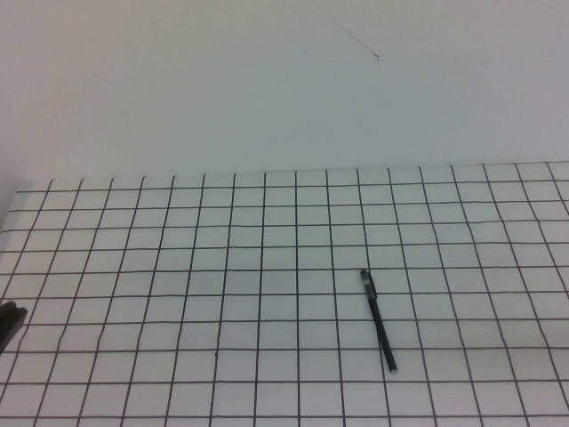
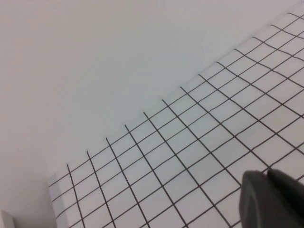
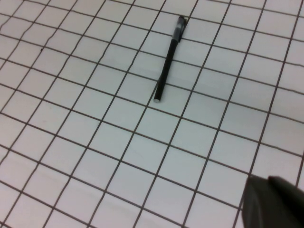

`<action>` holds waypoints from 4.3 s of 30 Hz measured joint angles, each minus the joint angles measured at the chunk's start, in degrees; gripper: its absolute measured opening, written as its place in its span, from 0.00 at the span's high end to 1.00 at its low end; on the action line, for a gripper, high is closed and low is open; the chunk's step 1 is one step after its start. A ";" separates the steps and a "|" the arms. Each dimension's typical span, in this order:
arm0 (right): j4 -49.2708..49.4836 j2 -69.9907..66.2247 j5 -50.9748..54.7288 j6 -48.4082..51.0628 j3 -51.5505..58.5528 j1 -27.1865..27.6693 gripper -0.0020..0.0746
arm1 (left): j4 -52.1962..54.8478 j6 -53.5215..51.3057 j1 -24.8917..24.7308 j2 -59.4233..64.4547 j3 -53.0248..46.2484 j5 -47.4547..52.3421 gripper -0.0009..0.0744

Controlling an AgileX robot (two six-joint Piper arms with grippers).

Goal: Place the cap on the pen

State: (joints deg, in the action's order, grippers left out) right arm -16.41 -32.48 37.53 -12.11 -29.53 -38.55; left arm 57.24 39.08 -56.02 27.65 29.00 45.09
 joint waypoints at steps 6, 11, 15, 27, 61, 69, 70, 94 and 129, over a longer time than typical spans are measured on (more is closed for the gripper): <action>-0.15 0.00 -0.36 0.00 0.00 0.00 0.98 | 0.00 0.00 0.00 0.00 0.00 0.64 0.99; -0.49 0.00 -0.36 0.00 0.00 0.00 0.98 | 0.00 0.00 0.00 0.00 0.00 0.64 0.99; -0.49 0.00 0.47 0.00 0.00 0.00 0.98 | 0.00 0.00 0.00 0.00 0.00 0.64 0.99; -0.49 0.00 2.08 0.00 0.00 0.00 0.98 | 0.00 0.00 0.00 0.00 0.00 0.64 0.99; -5.42 31.74 -17.16 1.61 22.78 42.74 0.98 | -0.68 0.00 19.11 -7.79 0.00 0.94 0.99; -3.29 31.74 -23.66 2.39 23.88 42.74 0.98 | -7.48 16.00 29.95 -18.05 0.00 -3.13 0.99; -1.26 31.87 -24.95 4.57 24.66 42.33 0.98 | -9.30 17.32 31.04 -18.96 0.00 -3.61 0.99; 10.10 33.15 -18.56 16.18 29.60 41.32 0.98 | -34.98 3.54 58.30 -28.04 -8.94 -7.29 0.99; 10.10 33.05 -18.68 16.38 29.60 41.32 0.98 | -59.45 -39.08 60.55 -29.50 -31.49 -28.19 0.99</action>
State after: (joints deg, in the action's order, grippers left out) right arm -6.31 0.57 18.85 4.28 0.07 2.76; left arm -2.21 0.00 4.54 -1.85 -2.49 16.90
